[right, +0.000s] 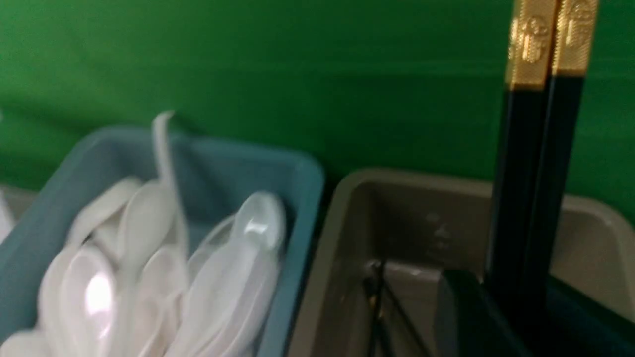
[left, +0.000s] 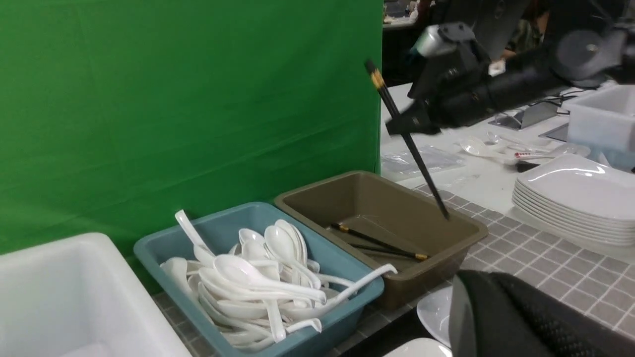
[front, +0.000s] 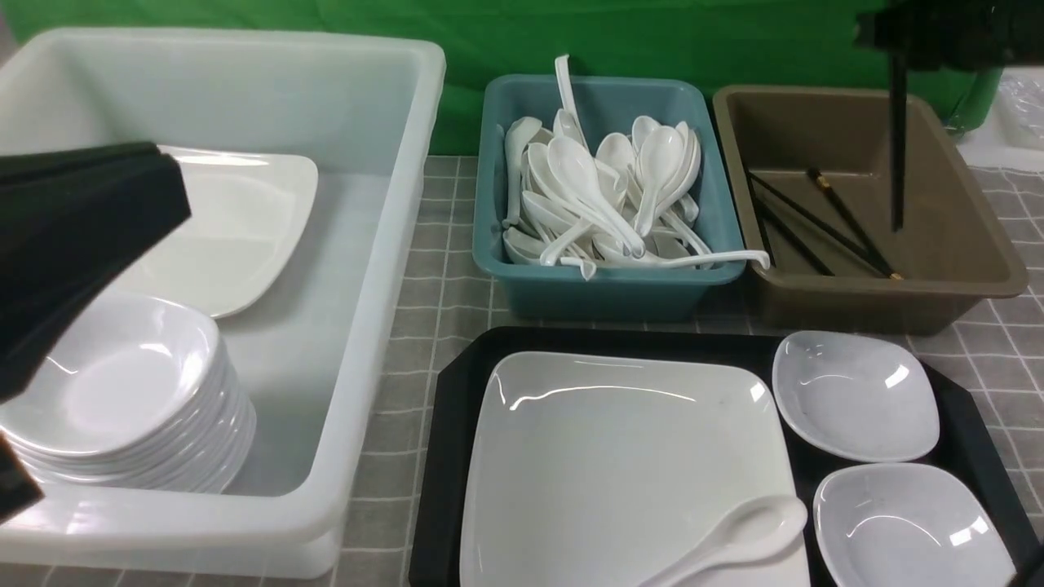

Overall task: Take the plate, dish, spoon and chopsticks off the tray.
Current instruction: Use the right arm to put the chopsticks into the small storage box on the right, then use the right arm to grab a small plate from the dinner plate

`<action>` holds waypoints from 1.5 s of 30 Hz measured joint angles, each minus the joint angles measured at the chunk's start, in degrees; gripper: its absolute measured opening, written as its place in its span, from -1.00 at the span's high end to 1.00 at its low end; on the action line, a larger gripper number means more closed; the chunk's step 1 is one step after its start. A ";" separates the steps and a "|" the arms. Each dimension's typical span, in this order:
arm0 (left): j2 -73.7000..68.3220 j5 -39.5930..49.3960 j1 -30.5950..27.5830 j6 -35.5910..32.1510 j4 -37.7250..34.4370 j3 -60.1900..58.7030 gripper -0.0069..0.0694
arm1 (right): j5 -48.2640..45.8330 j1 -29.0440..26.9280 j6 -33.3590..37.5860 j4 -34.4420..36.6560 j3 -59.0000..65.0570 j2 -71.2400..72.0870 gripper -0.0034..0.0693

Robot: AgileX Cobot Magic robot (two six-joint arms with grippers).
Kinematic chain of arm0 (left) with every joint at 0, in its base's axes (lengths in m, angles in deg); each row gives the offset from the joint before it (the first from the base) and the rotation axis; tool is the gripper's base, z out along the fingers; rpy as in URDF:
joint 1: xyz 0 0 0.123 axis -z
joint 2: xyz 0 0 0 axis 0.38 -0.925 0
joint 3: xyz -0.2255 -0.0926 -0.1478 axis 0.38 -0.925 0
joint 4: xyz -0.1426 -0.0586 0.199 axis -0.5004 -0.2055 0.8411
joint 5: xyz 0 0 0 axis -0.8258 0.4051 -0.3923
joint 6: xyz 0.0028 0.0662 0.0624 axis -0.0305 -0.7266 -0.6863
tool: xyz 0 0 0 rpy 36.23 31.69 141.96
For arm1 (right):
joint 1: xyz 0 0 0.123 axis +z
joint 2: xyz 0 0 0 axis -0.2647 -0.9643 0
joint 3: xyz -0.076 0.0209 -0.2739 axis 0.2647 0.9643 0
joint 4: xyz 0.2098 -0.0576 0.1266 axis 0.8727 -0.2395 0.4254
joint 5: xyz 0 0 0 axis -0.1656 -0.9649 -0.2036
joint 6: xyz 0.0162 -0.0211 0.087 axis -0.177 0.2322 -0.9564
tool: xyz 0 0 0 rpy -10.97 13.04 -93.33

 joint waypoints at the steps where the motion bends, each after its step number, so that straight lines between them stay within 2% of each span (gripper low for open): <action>1: 0.00 0.20 0.00 0.00 0.00 0.00 0.81 | 1.02 -0.68 -0.41 0.08 -1.55 -2.34 0.51; 3: 0.00 0.47 0.00 0.00 0.00 0.00 0.81 | 1.22 -1.60 -1.03 0.08 -3.81 -6.32 0.48; 4: 0.00 0.48 0.00 0.00 0.00 0.00 0.81 | -0.14 -1.96 -1.03 0.08 -4.84 -8.50 0.40; 8: 0.00 0.55 0.00 0.00 0.00 0.00 0.81 | -7.44 -2.99 -0.98 0.00 -5.54 -11.52 -0.14; 11: 0.00 0.56 0.00 0.00 0.38 0.00 0.81 | -12.55 -3.26 -0.98 -0.96 -5.87 -10.56 -0.35; 13: 0.00 0.56 0.00 0.00 0.82 0.00 0.81 | -17.49 -3.48 -0.98 -1.77 -5.87 -7.83 -0.33; 15: 0.00 0.61 0.00 0.00 1.25 0.00 0.81 | -23.62 -3.48 -0.98 -2.18 -5.90 -4.70 -0.22; 16: 0.00 0.61 0.00 0.00 1.33 0.00 0.81 | -23.61 -3.48 -0.98 -2.18 -5.90 -4.34 -0.21; 17: 0.00 0.75 0.00 0.00 1.82 0.00 0.81 | -29.68 -2.82 -0.98 -2.70 -5.34 -1.15 -0.09; 19: 0.00 0.85 0.00 0.00 2.35 0.00 0.81 | -34.68 -1.38 -0.98 -3.86 -3.20 2.86 -0.02; 22: 0.00 1.57 0.00 0.00 2.57 0.00 0.81 | -40.12 2.85 -1.76 -7.92 3.36 8.30 0.02; 24: 0.00 2.64 0.00 0.00 2.91 0.00 0.81 | -43.76 8.73 -4.26 -12.51 13.23 13.13 0.00; 25: 0.00 2.71 0.00 0.00 3.00 0.00 0.81 | -44.19 9.24 -4.75 -12.88 14.14 13.51 0.00; 26: 0.00 3.23 0.00 0.00 3.12 0.00 0.81 | -45.46 15.58 -7.03 -16.28 25.22 16.94 -0.15; 27: 0.00 3.23 0.00 0.00 3.20 0.00 0.81 | -45.33 16.08 -7.23 -16.46 26.12 17.45 -0.16; 29: 0.00 3.28 0.00 0.00 3.19 0.00 0.81 | -42.72 21.43 -7.91 -18.13 35.86 19.38 -0.38; 32: -0.05 3.28 0.00 0.06 3.19 -0.57 0.81 | -33.19 25.53 -8.56 -20.15 45.60 19.83 -0.54; 36: -0.10 3.47 0.00 0.18 3.23 -1.76 0.81 | -25.19 25.91 -10.19 -22.99 50.54 19.50 -0.53; 42: -0.16 3.46 0.00 0.18 3.23 -2.29 0.81 | -21.95 25.72 -11.35 -25.02 51.45 15.80 -0.51; 45: -0.26 3.42 0.00 0.18 3.34 -2.34 0.81 | -21.47 25.67 -11.47 -26.02 51.20 14.11 -0.36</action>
